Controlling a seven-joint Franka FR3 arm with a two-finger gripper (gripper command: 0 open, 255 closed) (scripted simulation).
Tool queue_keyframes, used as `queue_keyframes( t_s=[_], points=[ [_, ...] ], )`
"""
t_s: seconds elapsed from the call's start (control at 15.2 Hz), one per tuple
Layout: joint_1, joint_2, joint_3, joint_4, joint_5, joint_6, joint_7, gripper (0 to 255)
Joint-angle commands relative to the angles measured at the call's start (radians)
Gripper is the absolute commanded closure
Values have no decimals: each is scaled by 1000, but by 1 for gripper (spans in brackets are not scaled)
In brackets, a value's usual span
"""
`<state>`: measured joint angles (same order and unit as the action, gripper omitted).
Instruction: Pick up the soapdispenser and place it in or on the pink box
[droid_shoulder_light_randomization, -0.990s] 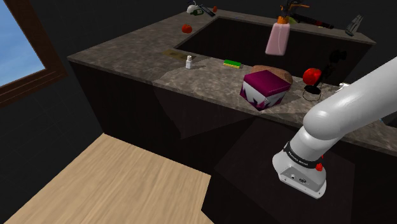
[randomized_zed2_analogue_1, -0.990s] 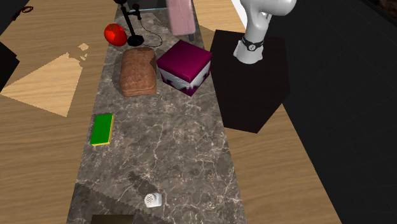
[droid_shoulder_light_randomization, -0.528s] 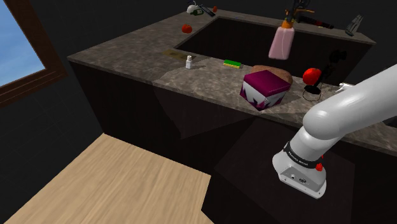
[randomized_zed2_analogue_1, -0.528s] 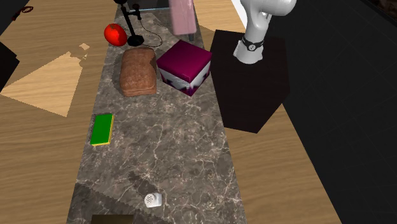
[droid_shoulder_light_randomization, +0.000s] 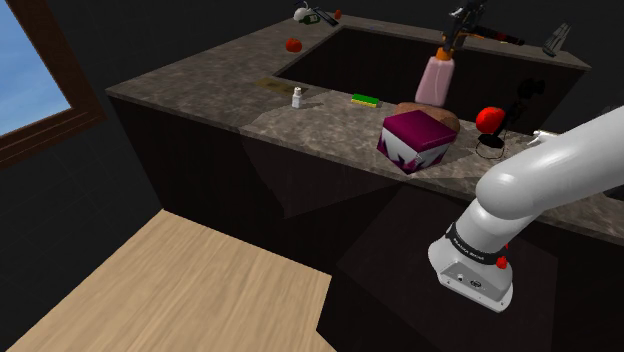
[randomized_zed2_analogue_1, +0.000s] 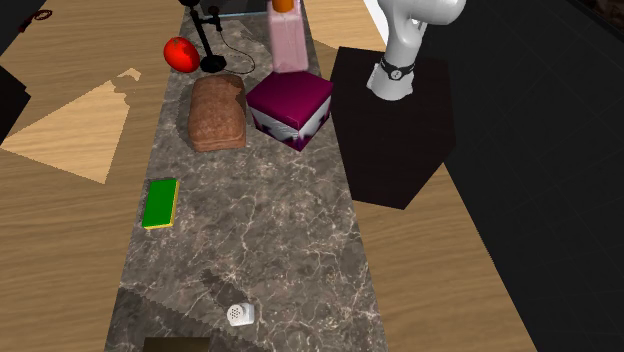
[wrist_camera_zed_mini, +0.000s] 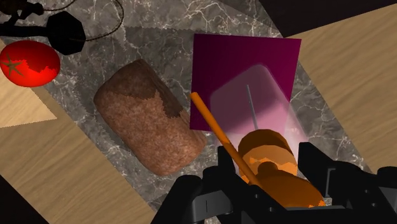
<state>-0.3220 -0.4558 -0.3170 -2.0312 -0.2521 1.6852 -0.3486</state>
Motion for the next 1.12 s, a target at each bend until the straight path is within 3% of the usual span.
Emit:
queue_keyframes(
  t_s=[0.0,1.06],
  points=[
    [-2,-5,-3,-27,-3,23,2,255],
    [-12,-20,-23,-229,-26,210,29,255]
  ],
)
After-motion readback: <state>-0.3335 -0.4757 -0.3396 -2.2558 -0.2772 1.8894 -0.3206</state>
